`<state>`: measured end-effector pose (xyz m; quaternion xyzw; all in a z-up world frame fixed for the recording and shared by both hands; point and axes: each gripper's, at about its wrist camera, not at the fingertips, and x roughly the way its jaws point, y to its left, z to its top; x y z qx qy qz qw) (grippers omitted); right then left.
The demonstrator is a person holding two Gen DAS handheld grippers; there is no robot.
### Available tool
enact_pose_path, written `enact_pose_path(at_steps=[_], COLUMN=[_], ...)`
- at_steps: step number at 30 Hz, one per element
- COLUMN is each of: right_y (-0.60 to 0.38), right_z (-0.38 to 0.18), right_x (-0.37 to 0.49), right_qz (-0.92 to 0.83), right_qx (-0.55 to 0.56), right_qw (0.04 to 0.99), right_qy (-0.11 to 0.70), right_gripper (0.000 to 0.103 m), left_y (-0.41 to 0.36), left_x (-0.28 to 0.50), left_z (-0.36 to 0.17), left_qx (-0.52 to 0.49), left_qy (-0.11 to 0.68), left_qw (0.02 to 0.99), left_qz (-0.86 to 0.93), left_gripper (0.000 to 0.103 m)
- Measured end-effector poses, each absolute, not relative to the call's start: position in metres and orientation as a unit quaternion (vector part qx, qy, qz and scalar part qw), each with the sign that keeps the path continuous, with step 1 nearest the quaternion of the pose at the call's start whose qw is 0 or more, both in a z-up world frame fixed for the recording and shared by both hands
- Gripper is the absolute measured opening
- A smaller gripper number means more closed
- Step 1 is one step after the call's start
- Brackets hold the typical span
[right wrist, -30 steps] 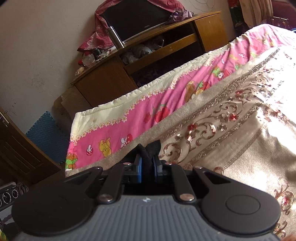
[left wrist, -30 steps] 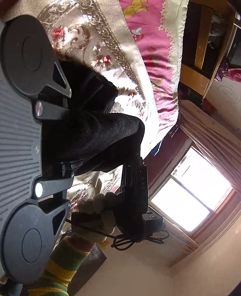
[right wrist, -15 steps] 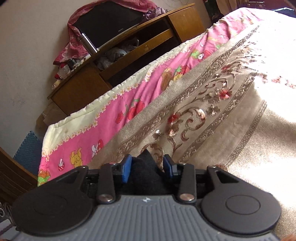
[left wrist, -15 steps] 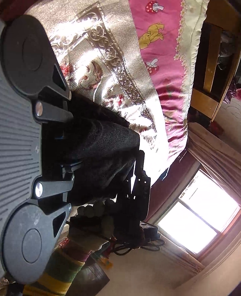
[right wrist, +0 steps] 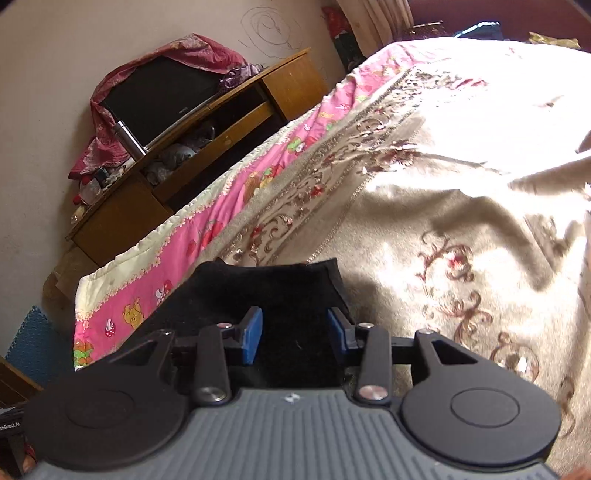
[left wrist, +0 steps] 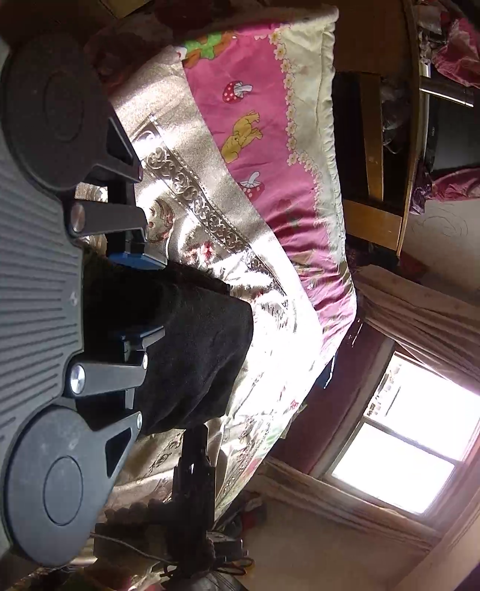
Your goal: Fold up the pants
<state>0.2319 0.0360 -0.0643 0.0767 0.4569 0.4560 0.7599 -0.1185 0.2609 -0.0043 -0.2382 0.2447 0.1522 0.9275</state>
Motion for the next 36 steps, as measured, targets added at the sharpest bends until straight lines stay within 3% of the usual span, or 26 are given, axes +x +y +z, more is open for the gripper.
enact_pose_path(at_steps=[3, 6, 10, 19, 21, 23, 27, 31, 33, 36], right_y=[0.028, 0.026, 0.029, 0.022, 0.026, 0.031, 0.039, 0.042, 0.048, 0.067], right_z=[-0.082, -0.092, -0.102, -0.114, -0.114, -0.113, -0.113, -0.095, -0.086, -0.108], right_x=[0.241, 0.252, 0.26, 0.26, 0.262, 0.262, 0.268, 0.269, 0.27, 0.284], right_qz=[0.443, 0.449, 0.455, 0.469, 0.472, 0.471, 0.452, 0.447, 0.46, 0.42], right_qx=[0.137, 0.174, 0.185, 0.21, 0.203, 0.193, 0.197, 0.21, 0.205, 0.192], right_qw=[0.734, 0.714, 0.693, 0.661, 0.66, 0.661, 0.668, 0.684, 0.696, 0.706], right_qy=[0.497, 0.509, 0.529, 0.546, 0.549, 0.552, 0.557, 0.537, 0.511, 0.536], right_gripper=[0.042, 0.051, 0.051, 0.054, 0.055, 0.054, 0.035, 0.02, 0.016, 0.016], left_y=[0.217, 0.168, 0.124, 0.109, 0.101, 0.097, 0.107, 0.114, 0.117, 0.114], left_x=[-0.088, -0.06, -0.038, -0.027, -0.024, -0.017, 0.0, -0.003, -0.002, -0.001], left_z=[0.008, -0.004, -0.024, -0.045, -0.05, -0.06, -0.061, -0.058, -0.058, -0.068], left_qx=[-0.177, -0.103, 0.012, 0.134, 0.171, 0.202, 0.175, 0.146, 0.127, 0.136], left_qy=[0.267, 0.303, 0.321, 0.325, 0.313, 0.311, 0.353, 0.368, 0.371, 0.379], left_qw=[0.945, 0.947, 0.946, 0.934, 0.932, 0.926, 0.917, 0.916, 0.918, 0.913], left_qz=[0.061, -0.011, -0.035, -0.061, -0.072, -0.063, -0.058, -0.065, -0.062, -0.063], left_gripper=[0.049, 0.052, 0.054, 0.06, 0.068, 0.069, 0.048, 0.042, 0.041, 0.04])
